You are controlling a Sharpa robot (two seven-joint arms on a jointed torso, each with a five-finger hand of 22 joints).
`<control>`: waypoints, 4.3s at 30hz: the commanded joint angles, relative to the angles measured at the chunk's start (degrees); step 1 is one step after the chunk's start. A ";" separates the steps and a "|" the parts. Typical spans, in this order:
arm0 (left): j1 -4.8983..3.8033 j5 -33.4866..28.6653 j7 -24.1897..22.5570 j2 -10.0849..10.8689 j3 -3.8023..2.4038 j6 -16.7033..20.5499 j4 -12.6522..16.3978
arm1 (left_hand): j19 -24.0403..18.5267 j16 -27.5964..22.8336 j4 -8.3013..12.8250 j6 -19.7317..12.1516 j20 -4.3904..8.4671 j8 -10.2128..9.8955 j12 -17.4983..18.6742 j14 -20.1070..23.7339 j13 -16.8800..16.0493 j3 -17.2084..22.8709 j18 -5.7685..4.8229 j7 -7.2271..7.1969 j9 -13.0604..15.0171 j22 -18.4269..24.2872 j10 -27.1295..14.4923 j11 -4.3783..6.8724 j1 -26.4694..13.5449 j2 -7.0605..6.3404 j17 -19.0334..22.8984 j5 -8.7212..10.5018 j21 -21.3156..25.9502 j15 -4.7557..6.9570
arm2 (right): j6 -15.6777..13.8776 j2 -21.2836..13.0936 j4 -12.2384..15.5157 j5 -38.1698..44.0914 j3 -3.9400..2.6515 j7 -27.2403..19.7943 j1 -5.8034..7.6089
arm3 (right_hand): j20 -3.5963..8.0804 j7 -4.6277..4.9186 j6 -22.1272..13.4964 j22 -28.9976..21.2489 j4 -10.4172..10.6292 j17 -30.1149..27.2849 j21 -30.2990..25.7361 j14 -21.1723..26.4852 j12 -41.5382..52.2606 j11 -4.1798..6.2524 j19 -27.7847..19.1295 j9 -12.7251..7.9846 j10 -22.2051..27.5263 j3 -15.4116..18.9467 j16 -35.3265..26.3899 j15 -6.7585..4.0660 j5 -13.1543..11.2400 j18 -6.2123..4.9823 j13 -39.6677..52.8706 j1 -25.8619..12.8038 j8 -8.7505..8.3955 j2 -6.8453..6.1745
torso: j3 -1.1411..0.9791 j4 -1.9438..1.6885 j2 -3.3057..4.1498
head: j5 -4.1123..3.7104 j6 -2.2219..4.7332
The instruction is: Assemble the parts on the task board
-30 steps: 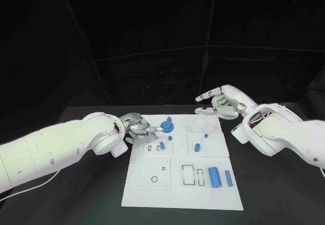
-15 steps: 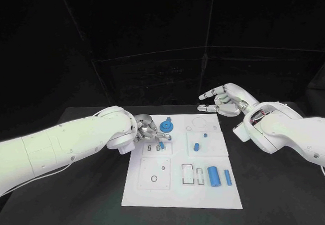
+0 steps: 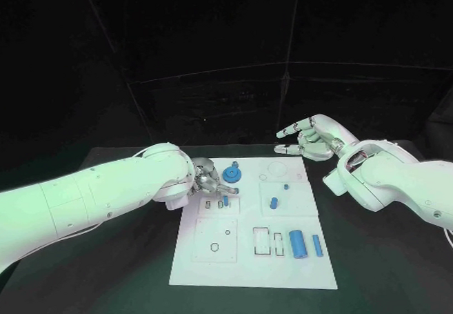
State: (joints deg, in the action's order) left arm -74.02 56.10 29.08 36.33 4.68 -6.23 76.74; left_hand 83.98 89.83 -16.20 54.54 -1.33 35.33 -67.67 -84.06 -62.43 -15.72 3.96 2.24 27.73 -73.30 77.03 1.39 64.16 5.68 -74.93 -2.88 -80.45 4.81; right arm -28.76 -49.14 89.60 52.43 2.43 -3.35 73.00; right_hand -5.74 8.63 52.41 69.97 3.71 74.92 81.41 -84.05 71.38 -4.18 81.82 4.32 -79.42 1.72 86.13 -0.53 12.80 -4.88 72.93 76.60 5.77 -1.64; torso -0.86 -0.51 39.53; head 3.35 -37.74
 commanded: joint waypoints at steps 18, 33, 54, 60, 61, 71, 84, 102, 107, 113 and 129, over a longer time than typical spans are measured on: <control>-0.43 1.07 0.73 -0.97 0.08 -3.47 -0.68 | 0.07 0.17 0.46 -1.07 0.43 1.84 -0.51 -5.94 -0.26 -0.53 -0.60 -0.10 1.78 -0.35 0.40 0.53 1.30 0.97 -15.07 0.13 -0.53 0.54 | 0.58 0.56 -0.49 -0.25 -0.02 0.66 0.14 | 0.51 0.13 0.45 -0.07 -0.14 5.07 -0.13 -3.90 -0.07 0.57 -0.11 -0.04 -0.02 0.33 -0.27 -0.27 0.56 0.93 -0.02 0.59 0.28 0.18 | 0.07 -0.05 0.02 | -0.07 -0.75; -0.52 1.46 0.93 -2.28 0.13 -6.17 -1.97 | 0.08 0.17 2.64 -2.23 0.45 3.06 -0.59 -5.94 -0.30 1.15 -0.64 -0.08 3.40 -0.67 0.43 0.52 4.78 1.79 -15.07 0.09 -0.66 0.55 | 1.05 0.93 -0.95 -0.25 -0.02 0.97 0.14 | 0.52 0.12 0.49 -0.13 -0.14 4.97 -0.15 -3.88 -0.13 0.59 -0.13 -0.05 0.00 0.37 -0.32 -0.29 0.81 0.92 -0.09 0.59 0.30 0.26 | 0.07 -0.05 0.00 | -0.02 -1.22; -0.53 1.67 1.06 -3.24 0.31 -7.19 -3.13 | 0.02 0.17 3.15 -2.44 0.43 3.31 -0.52 -5.94 -0.21 1.65 -0.61 -0.07 3.77 -0.60 0.38 0.51 5.36 1.98 -15.07 0.09 -0.60 0.53 | 1.28 1.32 -1.21 -0.25 -0.01 0.98 0.13 | 0.54 0.11 0.54 -0.18 -0.14 4.92 -0.18 -3.87 -0.16 0.60 -0.15 -0.06 0.02 0.43 -0.35 -0.30 1.07 0.91 -0.13 0.57 0.32 0.34 | 0.07 -0.05 0.03 | 0.11 -1.63; -0.54 1.67 1.08 -3.51 0.32 -7.76 -3.47 | -0.04 0.17 3.89 -2.69 0.43 3.53 -0.47 -5.94 -0.13 2.43 -0.60 -0.06 4.14 -0.55 0.34 0.51 6.20 2.38 -15.07 0.08 -0.55 0.53 | 1.38 1.38 -1.26 -0.25 -0.01 0.98 0.13 | 0.54 0.11 0.54 -0.18 -0.14 4.91 -0.18 -3.87 -0.16 0.60 -0.15 -0.06 0.02 0.44 -0.35 -0.30 1.08 0.91 -0.13 0.57 0.32 0.34 | 0.08 -0.02 0.05 | 0.06 -1.75; -0.54 1.66 1.08 -3.55 0.32 -7.95 -3.52 | -0.06 0.17 4.07 -2.75 0.43 3.57 -0.45 -5.94 -0.12 2.65 -0.59 -0.06 4.22 -0.52 0.33 0.51 6.41 2.52 -15.07 0.08 -0.52 0.53 | 1.39 1.40 -1.27 -0.25 -0.01 0.97 0.13 | 0.54 0.11 0.54 -0.18 -0.14 4.91 -0.18 -3.87 -0.16 0.60 -0.15 -0.06 0.02 0.44 -0.35 -0.30 1.08 0.91 -0.13 0.57 0.32 0.34 | 0.08 -0.01 0.04 | 0.07 -1.77; -0.54 1.28 0.90 -3.73 0.33 -7.51 -3.68 | -0.22 0.17 8.43 -4.05 0.64 3.29 -0.09 -5.94 0.21 8.80 -0.51 -0.60 4.73 -0.35 0.05 1.00 12.50 6.27 -15.07 0.01 -0.34 0.87 | 1.64 1.62 -1.36 -0.26 -0.01 0.96 0.13 | 0.55 0.10 0.57 -0.20 -0.10 4.88 -0.19 -3.86 -0.14 0.61 -0.16 -0.07 0.00 0.46 -0.36 -0.31 1.22 0.91 -0.12 0.53 0.34 0.42 | 0.06 -0.07 0.02 | -0.09 -1.95; -0.52 -4.05 0.14 -2.80 0.35 -4.66 -2.24 | -0.59 0.17 15.50 -5.01 0.15 1.54 1.48 -5.94 1.68 29.18 -0.32 0.47 4.77 0.23 -0.54 0.52 11.38 1.67 -15.07 -1.30 0.31 0.15 | 1.81 1.96 -1.65 -0.27 0.00 0.58 0.12 | 0.56 0.08 0.65 -0.21 -0.11 4.86 -0.20 -3.86 -0.15 0.63 -0.16 -0.07 0.01 0.47 -0.38 -0.32 1.43 0.91 -0.15 0.56 0.37 0.54 | 0.10 -0.09 0.00 | 0.22 -2.10; -0.29 -5.36 -0.90 1.78 0.39 4.11 2.73 | -0.55 0.17 17.91 -4.70 0.04 3.83 2.16 -5.94 3.17 53.39 -0.30 0.15 7.66 0.17 -0.19 0.40 0.09 -6.71 -15.07 -0.95 0.70 0.24 | 2.10 2.27 -2.31 -0.40 0.01 0.51 0.12 | 0.57 0.07 0.71 -0.31 -0.15 4.81 -0.25 -3.85 -0.16 0.64 -0.21 -0.07 0.02 0.50 -0.41 -0.34 1.53 0.89 -0.16 0.60 0.41 0.56 | 0.06 -0.28 -0.06 | 0.81 -2.31; 0.16 -2.98 -0.79 2.47 0.44 4.48 3.67 | -0.53 0.17 18.02 -4.69 0.05 3.89 2.10 -5.94 3.13 53.74 -0.31 0.14 7.74 0.13 -0.13 0.41 -0.03 -6.87 -15.07 -0.92 0.68 0.25 | 2.17 2.24 -2.44 -0.40 0.01 0.54 0.12 | 0.57 0.07 0.71 -0.31 -0.15 4.81 -0.25 -3.85 -0.16 0.64 -0.21 -0.07 0.02 0.50 -0.41 -0.34 1.53 0.89 -0.16 0.60 0.41 0.56 | 0.02 -0.45 -0.14 | 0.93 -2.60; 0.77 0.79 -0.57 2.83 0.72 4.81 4.05 | -0.51 0.17 18.23 -4.67 0.06 3.95 2.17 -5.94 3.24 54.17 -0.31 0.12 7.83 0.10 -0.13 0.44 -0.11 -7.11 -15.07 -0.90 0.67 0.26 | 2.21 2.20 -2.49 -0.41 0.01 0.58 0.12 | 0.57 0.07 0.71 -0.31 -0.15 4.81 -0.25 -3.85 -0.16 0.64 -0.21 -0.07 0.02 0.50 -0.41 -0.34 1.53 0.89 -0.16 0.60 0.41 0.56 | -0.02 -0.40 -0.23 | 1.11 -2.77; 1.73 6.47 -0.06 2.39 1.10 4.41 3.86 | -0.45 0.17 18.42 -4.63 0.07 4.00 2.17 -5.94 3.28 54.53 -0.34 0.10 7.89 -0.03 -0.07 0.47 -0.15 -7.29 -15.07 -0.89 0.60 0.28 | 2.16 2.14 -2.42 -0.41 0.01 0.47 0.12 | 0.57 0.07 0.71 -0.31 -0.15 4.81 -0.25 -3.85 -0.16 0.64 -0.21 -0.07 0.02 0.50 -0.41 -0.34 1.53 0.89 -0.16 0.60 0.41 0.56 | -0.01 -0.27 -0.15 | 1.59 -2.79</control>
State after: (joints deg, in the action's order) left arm -72.26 60.09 29.06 38.84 5.78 -1.65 80.57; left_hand 83.37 89.82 -6.40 49.79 -1.11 39.12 -65.78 -84.04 -59.24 29.84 3.97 2.59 35.55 -73.26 76.76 1.93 63.99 -2.05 -74.91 -3.98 -79.89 5.19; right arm -26.87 -47.00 87.05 52.15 2.47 -2.37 72.99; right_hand -5.53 8.61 52.80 69.71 3.56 74.91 81.41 -84.04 71.38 -3.78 81.61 4.29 -79.43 1.87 85.87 -0.52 14.15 -4.87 72.84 76.82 5.98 -1.41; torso -0.86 -0.85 39.35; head 4.88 -40.48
